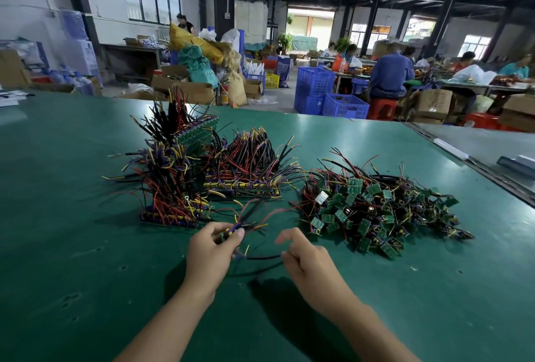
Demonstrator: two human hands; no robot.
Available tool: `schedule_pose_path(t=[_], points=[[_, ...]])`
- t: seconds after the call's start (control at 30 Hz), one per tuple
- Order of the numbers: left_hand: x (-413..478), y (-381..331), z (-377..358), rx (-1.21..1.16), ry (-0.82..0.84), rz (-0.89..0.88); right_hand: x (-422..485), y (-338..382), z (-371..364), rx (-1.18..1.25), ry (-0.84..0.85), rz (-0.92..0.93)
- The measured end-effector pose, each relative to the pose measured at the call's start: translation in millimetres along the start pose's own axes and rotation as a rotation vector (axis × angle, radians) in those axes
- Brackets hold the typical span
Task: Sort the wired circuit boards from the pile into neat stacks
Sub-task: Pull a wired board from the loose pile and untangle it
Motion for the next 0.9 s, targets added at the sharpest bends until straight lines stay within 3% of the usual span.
schedule_pose_path(t=[0.13,0.23,0.37,0.7,0.9], points=[[-7,10,-15,-0.477,0.020,0.210,-5,4,5,0.094,-0.010,0.019],[-14,5,-25,-0.646,0.080,0.275,-8,4,-1,0.116,0.057,-0.021],[-26,-4,-35,-0.609,0.150,0.257,-8,-3,-15,0.182,0.099,-0.113],[-47,-10,-58,-0.541,0.328,0.168,-5,-19,-7,0.564,-0.108,-0.294],[-45,-15,-51,-0.363,0.254,0.028,-6,-22,-6,0.634,-0.134,-0.321]])
Point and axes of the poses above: each hand's wrist, its own x-axis towards the middle knuckle, its own z-axis out of the back of the hand, y = z × x, the point moved 9 cm from there along x, towards the middle knuckle, and after that the axes turned 3 degrees about -x, right-handed, at the moved point
